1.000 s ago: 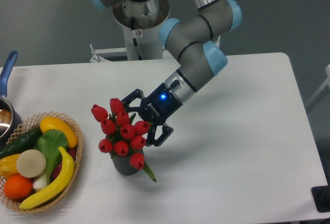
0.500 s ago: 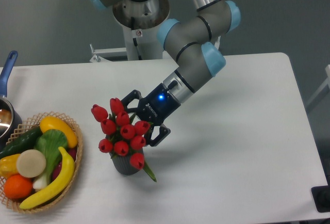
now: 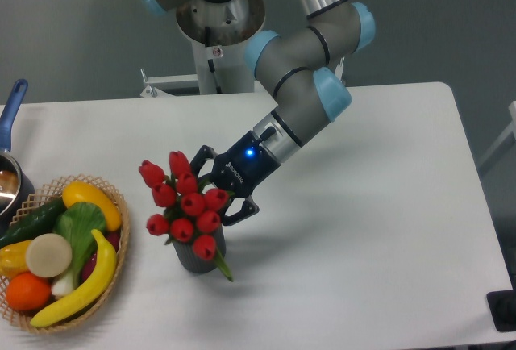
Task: Pick up the flowers from the vase
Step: 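Close the gripper on the tulip stems, then lift the gripped tulips up out of the grey vase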
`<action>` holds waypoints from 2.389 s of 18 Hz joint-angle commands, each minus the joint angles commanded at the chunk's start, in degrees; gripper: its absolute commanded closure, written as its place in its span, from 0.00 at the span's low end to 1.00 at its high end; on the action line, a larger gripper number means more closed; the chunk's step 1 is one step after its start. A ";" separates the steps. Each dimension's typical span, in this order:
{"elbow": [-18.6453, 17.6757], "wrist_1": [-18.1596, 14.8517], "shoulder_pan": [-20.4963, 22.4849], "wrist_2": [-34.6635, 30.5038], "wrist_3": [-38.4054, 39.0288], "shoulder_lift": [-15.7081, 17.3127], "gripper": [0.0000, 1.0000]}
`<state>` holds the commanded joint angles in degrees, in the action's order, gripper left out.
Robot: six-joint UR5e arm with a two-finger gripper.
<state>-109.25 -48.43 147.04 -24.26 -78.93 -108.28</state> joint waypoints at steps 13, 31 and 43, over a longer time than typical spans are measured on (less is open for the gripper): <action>-0.18 -0.09 0.09 0.00 0.70 1.58 0.59; 4.48 -0.09 1.05 0.00 13.97 5.71 0.59; 9.75 -0.09 2.02 0.09 24.68 9.23 0.59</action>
<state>-99.50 -48.52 149.06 -24.17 -54.25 -99.05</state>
